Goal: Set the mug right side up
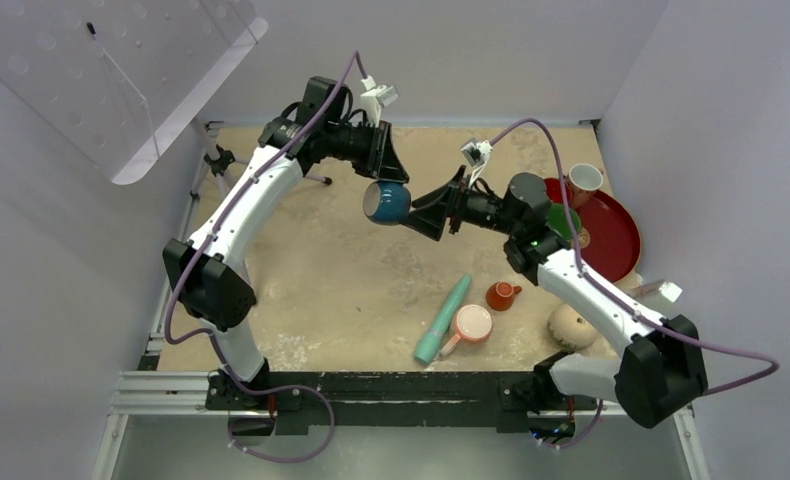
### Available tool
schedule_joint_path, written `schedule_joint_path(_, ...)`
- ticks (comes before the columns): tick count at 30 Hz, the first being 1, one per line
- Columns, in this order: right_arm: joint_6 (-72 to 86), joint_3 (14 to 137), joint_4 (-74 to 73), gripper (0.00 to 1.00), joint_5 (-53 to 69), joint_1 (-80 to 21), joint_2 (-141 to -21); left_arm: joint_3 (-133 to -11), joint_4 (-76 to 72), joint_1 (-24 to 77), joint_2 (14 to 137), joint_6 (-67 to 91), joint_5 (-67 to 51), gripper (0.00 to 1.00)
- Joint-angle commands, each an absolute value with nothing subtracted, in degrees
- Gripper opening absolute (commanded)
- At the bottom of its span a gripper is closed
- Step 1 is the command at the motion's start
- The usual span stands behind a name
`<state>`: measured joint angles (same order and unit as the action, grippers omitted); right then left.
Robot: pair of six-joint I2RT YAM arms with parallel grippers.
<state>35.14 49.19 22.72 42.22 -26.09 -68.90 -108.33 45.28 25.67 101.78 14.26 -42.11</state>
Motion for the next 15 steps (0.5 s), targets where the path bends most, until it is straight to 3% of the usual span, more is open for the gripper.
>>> schedule_joint_path(1,42.6,49.7,33.8,0.91,42.9,-29.1,-71.9,-111.4,39.0,26.0,100.4,22.2,-48.5,0.0)
schedule_joint_path(6,44.0,51.7,36.8,0.87,42.9,-30.0,-74.9,-110.8,38.1,26.1,100.3,23.5,-49.8,0.0)
schedule_joint_path(8,46.2,51.6,41.4,0.75,44.5,-30.1,-75.4,-109.4,37.6,26.2,100.0,23.7,-50.1,0.0)
schedule_joint_path(10,49.1,51.0,46.4,0.49,45.6,-30.1,-76.0,-107.9,36.8,26.4,99.8,24.0,-50.5,0.0)
schedule_joint_path(13,50.1,49.7,47.3,0.03,41.7,-30.0,-75.2,-107.3,36.7,26.1,99.8,23.4,-50.9,0.03)
schedule_joint_path(15,48.8,48.4,43.9,0.0,36.1,-29.6,-73.2,-107.5,37.2,25.7,99.6,22.1,-50.5,0.32)
